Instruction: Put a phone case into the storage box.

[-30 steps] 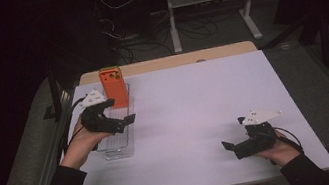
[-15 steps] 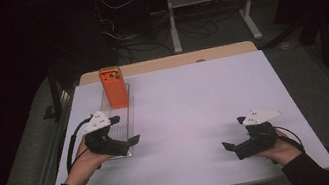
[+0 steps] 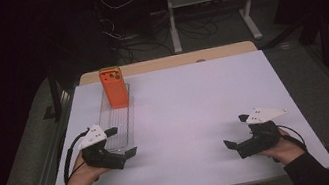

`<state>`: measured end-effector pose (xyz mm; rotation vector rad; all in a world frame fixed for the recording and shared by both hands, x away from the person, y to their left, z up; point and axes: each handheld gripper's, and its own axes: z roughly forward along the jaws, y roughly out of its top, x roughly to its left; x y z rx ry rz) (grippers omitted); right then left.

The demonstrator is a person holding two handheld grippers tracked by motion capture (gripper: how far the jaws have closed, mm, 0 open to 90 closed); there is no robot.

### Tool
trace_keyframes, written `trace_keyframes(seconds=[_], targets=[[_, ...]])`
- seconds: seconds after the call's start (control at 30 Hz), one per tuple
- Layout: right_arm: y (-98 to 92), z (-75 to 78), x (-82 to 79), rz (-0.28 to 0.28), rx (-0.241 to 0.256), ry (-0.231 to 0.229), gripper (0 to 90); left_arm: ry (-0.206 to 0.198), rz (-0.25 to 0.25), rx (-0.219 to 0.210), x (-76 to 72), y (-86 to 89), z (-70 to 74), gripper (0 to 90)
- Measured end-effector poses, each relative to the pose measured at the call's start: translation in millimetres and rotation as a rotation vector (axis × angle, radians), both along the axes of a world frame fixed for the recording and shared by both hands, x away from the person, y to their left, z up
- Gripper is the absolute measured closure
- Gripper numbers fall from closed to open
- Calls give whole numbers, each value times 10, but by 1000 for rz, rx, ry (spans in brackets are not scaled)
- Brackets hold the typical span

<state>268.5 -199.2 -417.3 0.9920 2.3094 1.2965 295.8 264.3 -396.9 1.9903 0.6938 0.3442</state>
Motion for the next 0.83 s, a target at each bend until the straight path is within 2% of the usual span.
trace_keyframes(seconds=[0.13,0.47,0.83], targets=[[0,-1,0,2,1,-1,0,10,-8,22,-15,14,-39,0],[-16,6,16,-7,16,-6,0,9,-25,41,-20,12,-88,0],[-22,7,18,-8,21,-2,0,15,-23,33,-19,10,-94,0]])
